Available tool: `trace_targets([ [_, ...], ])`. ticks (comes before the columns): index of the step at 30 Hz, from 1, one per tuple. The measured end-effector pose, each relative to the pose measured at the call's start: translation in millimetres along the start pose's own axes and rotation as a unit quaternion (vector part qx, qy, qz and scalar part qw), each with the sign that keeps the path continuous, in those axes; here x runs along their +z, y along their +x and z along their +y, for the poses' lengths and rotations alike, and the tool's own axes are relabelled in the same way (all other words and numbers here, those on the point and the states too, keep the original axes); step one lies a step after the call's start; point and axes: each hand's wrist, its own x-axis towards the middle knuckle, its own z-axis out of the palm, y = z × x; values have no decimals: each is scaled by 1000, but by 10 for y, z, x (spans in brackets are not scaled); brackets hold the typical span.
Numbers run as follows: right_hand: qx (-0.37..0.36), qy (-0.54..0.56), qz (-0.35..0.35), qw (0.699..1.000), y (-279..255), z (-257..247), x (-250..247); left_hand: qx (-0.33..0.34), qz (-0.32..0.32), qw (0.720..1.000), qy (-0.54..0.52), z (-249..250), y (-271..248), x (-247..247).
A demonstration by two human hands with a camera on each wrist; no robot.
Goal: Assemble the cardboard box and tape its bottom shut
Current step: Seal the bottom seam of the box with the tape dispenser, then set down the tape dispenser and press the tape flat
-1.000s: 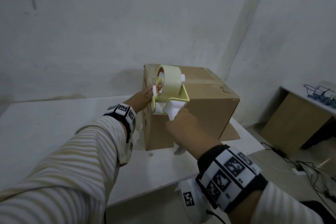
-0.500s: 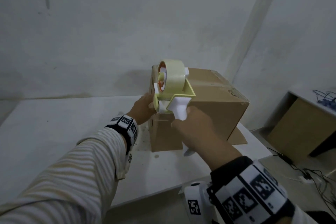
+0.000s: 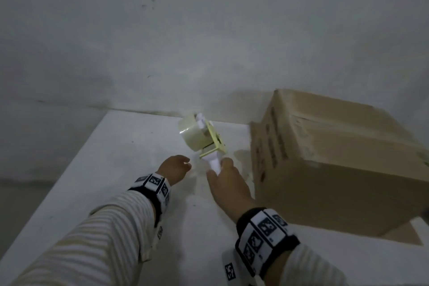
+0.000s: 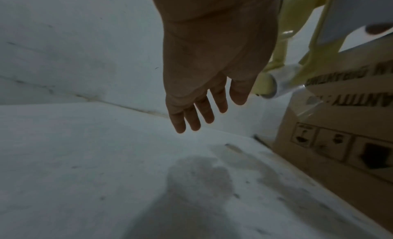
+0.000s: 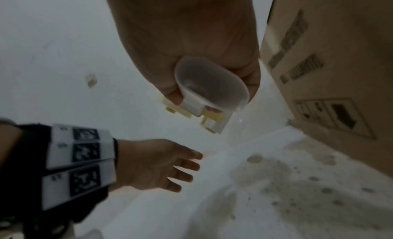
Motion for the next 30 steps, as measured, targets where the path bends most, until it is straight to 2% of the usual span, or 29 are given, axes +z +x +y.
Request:
trace_targets([
  [6, 2, -98, -38, 995, 834, -57, 739, -69, 22, 991, 116, -740, 557, -241],
  [11, 11, -122, -38, 992, 1388, -90, 1147, -58, 72, 969, 229, -1047, 835, -265],
  [16, 13, -154, -19, 988, 1721, -117, 1375, -89, 46, 983, 151, -1014, 1062, -261],
  [19, 12, -176, -19, 984, 1821, -114, 1448, -105, 72, 980, 150, -1005, 1122, -180],
  [22, 22, -170, -44, 984, 1867, -92, 1475, -119, 108, 973, 165, -955, 1095, -135],
  [27, 36, -121, -115, 985, 1869, -27, 1383, -105, 71, 979, 162, -999, 1104, -234],
  [30, 25, -117, -143, 982, 1763, 15, 1255, -107, 85, 979, 154, -936, 1007, -240],
])
